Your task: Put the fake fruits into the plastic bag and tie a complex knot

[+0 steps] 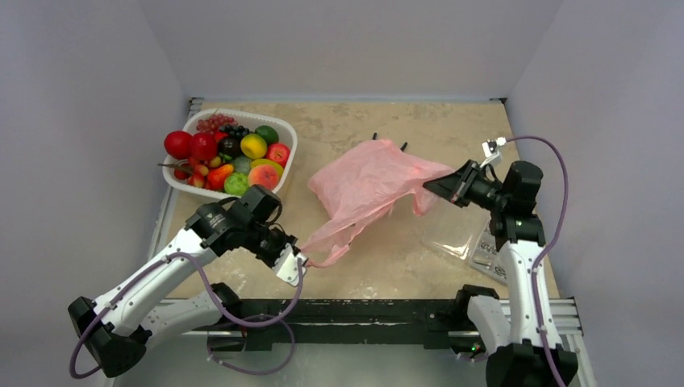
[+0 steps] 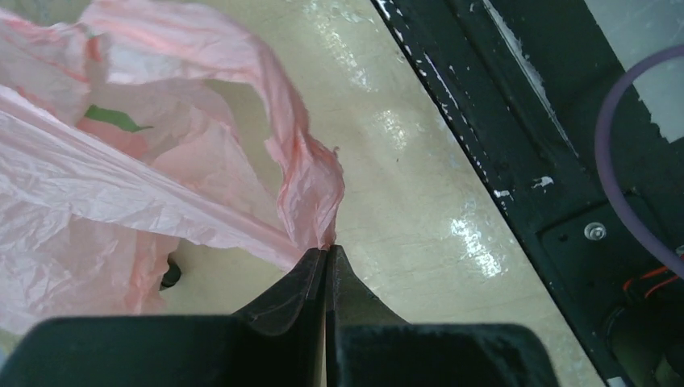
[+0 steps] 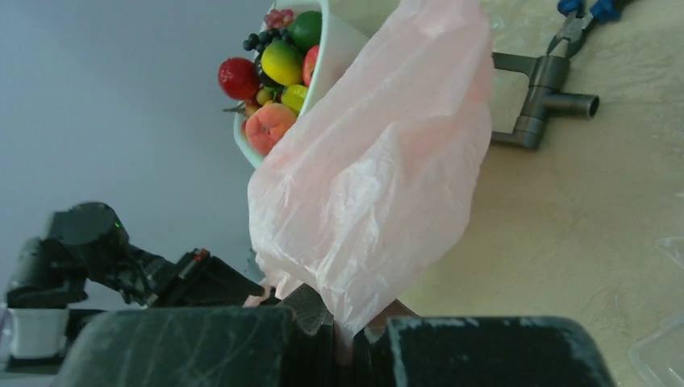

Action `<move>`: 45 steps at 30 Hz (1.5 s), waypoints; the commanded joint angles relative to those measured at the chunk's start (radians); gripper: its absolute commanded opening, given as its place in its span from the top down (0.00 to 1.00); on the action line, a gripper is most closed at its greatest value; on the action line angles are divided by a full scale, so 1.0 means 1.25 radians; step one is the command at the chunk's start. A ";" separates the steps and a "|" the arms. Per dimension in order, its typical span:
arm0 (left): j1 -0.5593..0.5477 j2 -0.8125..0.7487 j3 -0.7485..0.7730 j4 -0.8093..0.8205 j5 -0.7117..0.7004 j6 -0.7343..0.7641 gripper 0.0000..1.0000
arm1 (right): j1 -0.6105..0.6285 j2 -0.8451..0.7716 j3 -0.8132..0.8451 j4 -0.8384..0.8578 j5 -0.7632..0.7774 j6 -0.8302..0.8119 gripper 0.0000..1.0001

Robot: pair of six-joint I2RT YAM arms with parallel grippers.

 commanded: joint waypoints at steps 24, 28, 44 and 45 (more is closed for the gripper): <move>-0.164 0.141 0.279 0.526 -0.255 -0.438 0.00 | -0.151 -0.103 -0.051 -0.138 -0.241 0.137 1.00; -0.248 0.252 0.290 0.615 -0.302 -0.368 0.00 | -0.152 -0.109 -0.030 -0.154 -0.238 0.137 1.00; -0.279 0.524 0.543 0.564 -0.333 -0.541 1.00 | -0.152 -0.115 0.031 -0.203 -0.282 0.050 0.59; -0.266 0.541 0.589 0.501 -0.304 -0.615 1.00 | -0.152 -0.108 0.050 -0.180 -0.270 0.045 0.43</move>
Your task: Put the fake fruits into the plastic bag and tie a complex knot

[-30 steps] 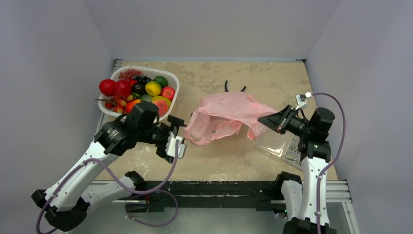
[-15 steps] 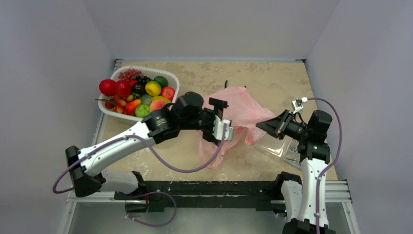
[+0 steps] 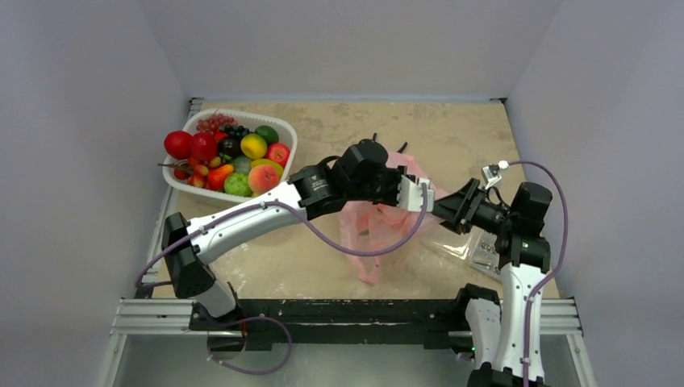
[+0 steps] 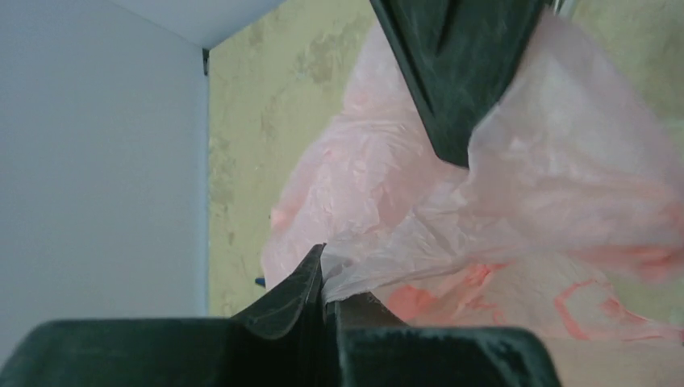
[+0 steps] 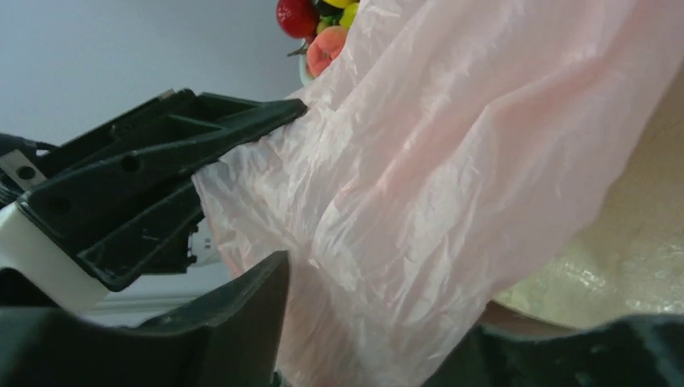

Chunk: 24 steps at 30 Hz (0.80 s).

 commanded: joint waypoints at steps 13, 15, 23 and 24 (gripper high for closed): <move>0.250 -0.022 0.153 -0.134 0.423 -0.924 1.00 | -0.005 -0.113 0.342 -0.080 0.096 -0.738 0.01; 0.273 -0.021 0.135 -0.092 0.477 -0.989 1.00 | -0.004 -0.140 0.352 -0.149 0.069 -0.848 0.01; 0.285 -0.002 0.079 0.049 0.620 -1.134 1.00 | -0.037 -0.253 0.246 -0.061 0.054 -0.913 0.01; 0.286 0.000 0.073 0.060 0.618 -1.151 1.00 | -0.052 -0.259 0.233 -0.044 0.044 -0.905 0.01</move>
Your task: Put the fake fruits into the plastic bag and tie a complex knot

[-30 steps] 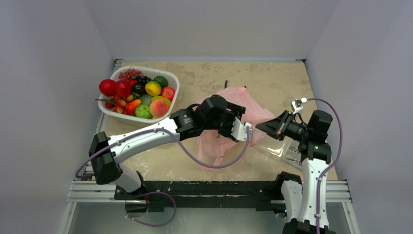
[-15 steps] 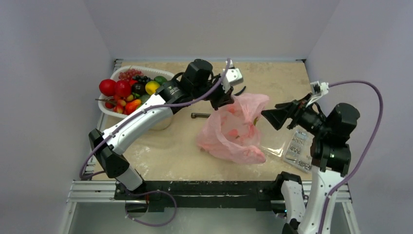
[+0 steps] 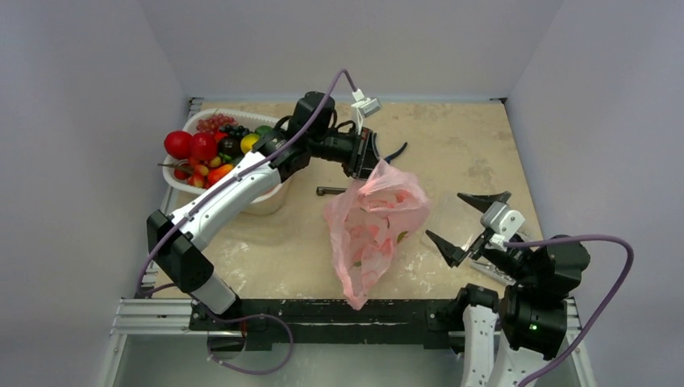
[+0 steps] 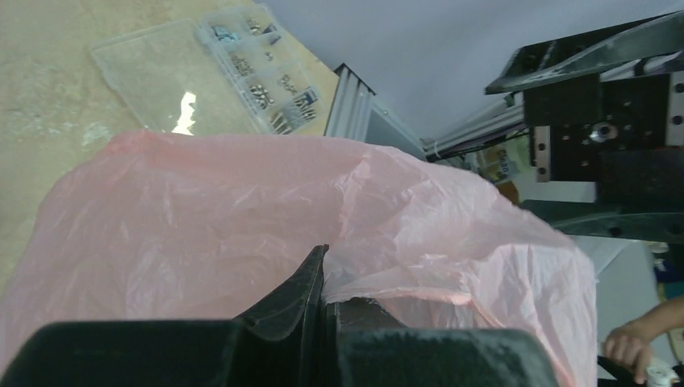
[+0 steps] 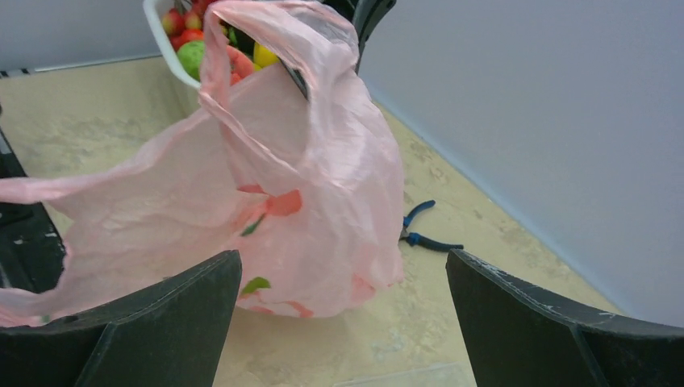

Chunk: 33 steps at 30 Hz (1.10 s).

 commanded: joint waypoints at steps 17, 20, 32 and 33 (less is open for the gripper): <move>0.125 0.076 -0.025 0.048 -0.048 -0.136 1.00 | 0.129 0.334 -0.121 0.245 0.350 0.200 0.05; 0.145 0.084 -0.025 0.044 -0.054 -0.138 1.00 | 0.183 0.348 -0.106 0.268 0.377 0.165 0.04; 0.194 0.123 -0.066 0.157 0.003 -0.312 1.00 | 0.309 0.146 -0.265 0.379 0.441 0.136 0.08; 0.194 0.124 -0.071 0.167 0.007 -0.323 1.00 | 0.335 0.147 -0.272 0.398 0.459 0.137 0.09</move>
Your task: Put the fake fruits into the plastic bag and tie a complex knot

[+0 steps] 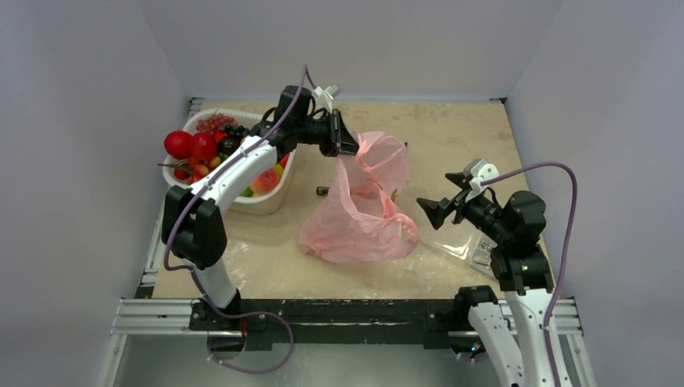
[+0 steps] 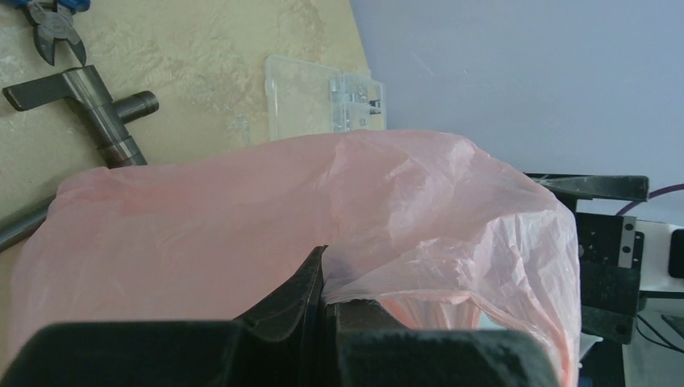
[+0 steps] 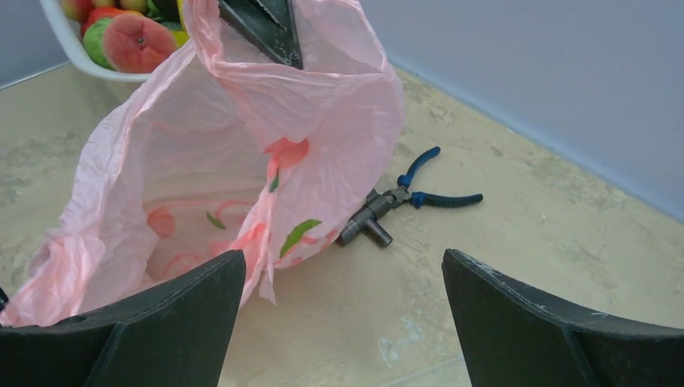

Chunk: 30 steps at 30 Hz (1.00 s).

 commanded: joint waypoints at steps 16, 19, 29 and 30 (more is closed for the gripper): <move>-0.017 -0.008 -0.043 0.161 0.087 -0.152 1.00 | 0.548 0.227 -0.062 0.358 0.545 0.017 0.04; -0.031 -0.014 -0.047 0.184 0.108 -0.166 1.00 | 0.550 0.273 -0.058 0.435 0.603 0.024 0.01; -0.087 -0.028 -0.081 0.319 0.250 -0.258 1.00 | 0.551 0.290 -0.071 0.472 0.708 -0.046 0.35; -0.087 -0.032 -0.085 0.330 0.257 -0.264 1.00 | 0.551 0.281 -0.068 0.455 0.695 -0.049 0.52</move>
